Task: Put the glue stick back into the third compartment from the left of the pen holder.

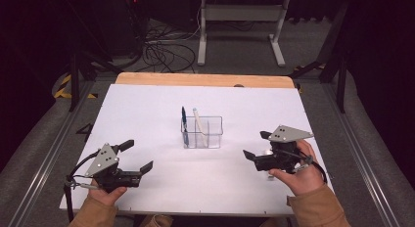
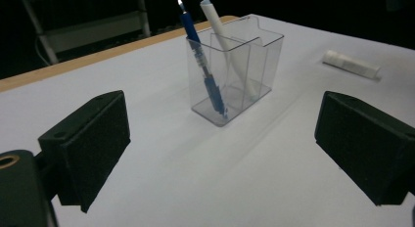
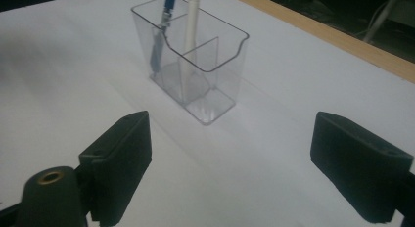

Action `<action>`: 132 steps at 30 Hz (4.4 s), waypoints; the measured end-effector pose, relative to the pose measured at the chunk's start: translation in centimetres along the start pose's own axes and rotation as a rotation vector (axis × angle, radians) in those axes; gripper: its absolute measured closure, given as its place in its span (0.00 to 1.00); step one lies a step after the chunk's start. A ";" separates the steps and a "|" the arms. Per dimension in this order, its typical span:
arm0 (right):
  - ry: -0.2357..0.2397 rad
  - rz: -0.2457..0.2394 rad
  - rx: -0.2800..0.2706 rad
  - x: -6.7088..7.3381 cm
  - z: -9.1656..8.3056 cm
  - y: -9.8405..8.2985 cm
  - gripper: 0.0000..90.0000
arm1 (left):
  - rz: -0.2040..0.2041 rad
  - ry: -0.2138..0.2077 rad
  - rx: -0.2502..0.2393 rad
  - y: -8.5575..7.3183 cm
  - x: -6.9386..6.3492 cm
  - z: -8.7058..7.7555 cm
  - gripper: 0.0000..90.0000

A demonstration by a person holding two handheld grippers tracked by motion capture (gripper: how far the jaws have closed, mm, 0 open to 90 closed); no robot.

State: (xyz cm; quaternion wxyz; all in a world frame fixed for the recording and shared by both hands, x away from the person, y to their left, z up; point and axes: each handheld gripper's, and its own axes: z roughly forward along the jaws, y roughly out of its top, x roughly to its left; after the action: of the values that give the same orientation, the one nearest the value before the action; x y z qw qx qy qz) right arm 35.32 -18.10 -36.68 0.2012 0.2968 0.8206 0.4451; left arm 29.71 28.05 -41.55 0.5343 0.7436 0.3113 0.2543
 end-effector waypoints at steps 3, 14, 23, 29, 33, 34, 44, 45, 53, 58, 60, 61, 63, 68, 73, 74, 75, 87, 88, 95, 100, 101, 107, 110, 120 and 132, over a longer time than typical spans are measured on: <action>-0.009 0.021 0.008 -0.5 -0.1 0.1 0.18 | 0.006 0.000 -0.003 0.0 -0.1 0.0 0.08; -0.017 0.028 0.021 -1.2 -0.2 0.5 0.17 | 0.001 -0.005 -0.004 0.0 -0.1 -0.1 0.08; -0.053 0.138 0.084 -1.9 0.0 0.5 0.14 | -0.007 -0.005 -0.005 0.0 0.0 -0.2 0.08; -0.091 0.171 0.137 -2.8 0.1 0.5 0.13 | -0.007 0.000 -0.007 0.0 0.0 -0.3 0.08; -0.095 0.186 0.133 -3.2 0.0 0.5 0.15 | -0.007 0.002 -0.005 0.0 0.0 -0.3 0.09; -0.085 0.196 0.135 -3.3 0.0 0.5 0.16 | -0.006 0.002 -0.006 0.0 0.0 -0.3 0.09; -0.128 0.358 0.309 -4.0 0.5 -0.2 0.19 | -0.004 0.005 -0.004 0.0 -0.1 -0.3 0.09; -0.136 0.381 0.319 -4.1 0.6 -0.3 0.19 | -0.003 0.006 -0.004 0.0 -0.1 -0.3 0.09; -0.165 0.530 0.405 -4.6 1.3 -0.6 0.26 | -0.002 0.009 -0.002 0.0 -0.1 -0.3 0.09; -0.184 0.557 0.454 -4.9 1.9 -0.9 0.30 | -0.001 0.009 0.000 0.0 -0.1 -0.3 0.09; -0.199 0.582 0.482 -4.9 2.1 -1.0 0.32 | 0.001 0.008 0.003 0.0 -0.1 -0.3 0.09; -0.205 0.593 0.497 -4.9 2.2 -1.1 0.33 | 0.004 0.008 0.008 0.0 -0.1 -0.3 0.10; -0.209 0.599 0.516 -5.0 2.4 -1.2 0.34 | 0.006 0.010 0.012 0.0 -0.1 -0.2 0.10; -0.228 0.616 0.570 -5.0 3.1 -1.4 0.40 | 0.004 0.009 0.011 0.0 -0.2 -0.2 0.10; -0.262 0.595 0.599 -4.9 3.7 -1.6 0.50 | 0.004 0.009 0.014 0.0 -0.1 -0.2 0.10; -0.276 0.594 0.606 -4.9 3.8 -1.6 0.52 | 0.004 0.009 0.014 0.0 -0.1 -0.2 0.10; -0.285 0.591 0.605 -5.0 3.9 -1.7 0.53 | 0.005 0.010 0.013 0.0 -0.1 -0.2 0.10; -0.342 0.643 0.649 -5.3 5.4 -3.2 0.59 | 0.010 0.013 0.018 0.0 -0.2 -0.1 0.10; -0.342 0.652 0.654 -5.3 5.5 -3.3 0.60 | 0.010 0.012 0.018 0.0 -0.2 -0.1 0.10; -0.367 0.693 0.678 -5.2 6.1 -3.7 0.63 | 0.010 0.013 0.022 0.0 -0.2 -0.1 0.10; -0.375 0.707 0.689 -5.0 6.2 -3.6 0.71 | 0.009 0.015 0.022 -0.1 -0.2 -0.1 0.10; -0.373 0.713 0.687 -5.0 6.3 -3.6 0.73 | 0.009 0.015 0.021 -0.1 -0.2 -0.1 0.10; -0.394 0.727 0.709 -4.8 6.6 -3.4 0.74 | 0.009 0.017 0.020 0.0 -0.2 -0.1 0.10; -0.399 0.735 0.710 -4.8 6.6 -3.4 0.75 | 0.010 0.017 0.019 0.0 -0.2 -0.1 0.10; -0.400 0.737 0.709 -4.8 6.6 -3.4 0.75 | 0.011 0.021 0.020 0.0 -0.2 -0.2 0.10; -0.386 0.749 0.708 -4.6 6.0 -2.8 0.75 | 0.012 0.025 0.018 0.0 -0.2 -0.2 0.10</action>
State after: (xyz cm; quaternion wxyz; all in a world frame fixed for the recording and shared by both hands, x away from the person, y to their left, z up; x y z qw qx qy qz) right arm 41.51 -18.68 -41.87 0.0638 0.6942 0.7067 0.1203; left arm 29.46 28.04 -41.54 0.5219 0.7471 0.3158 0.2639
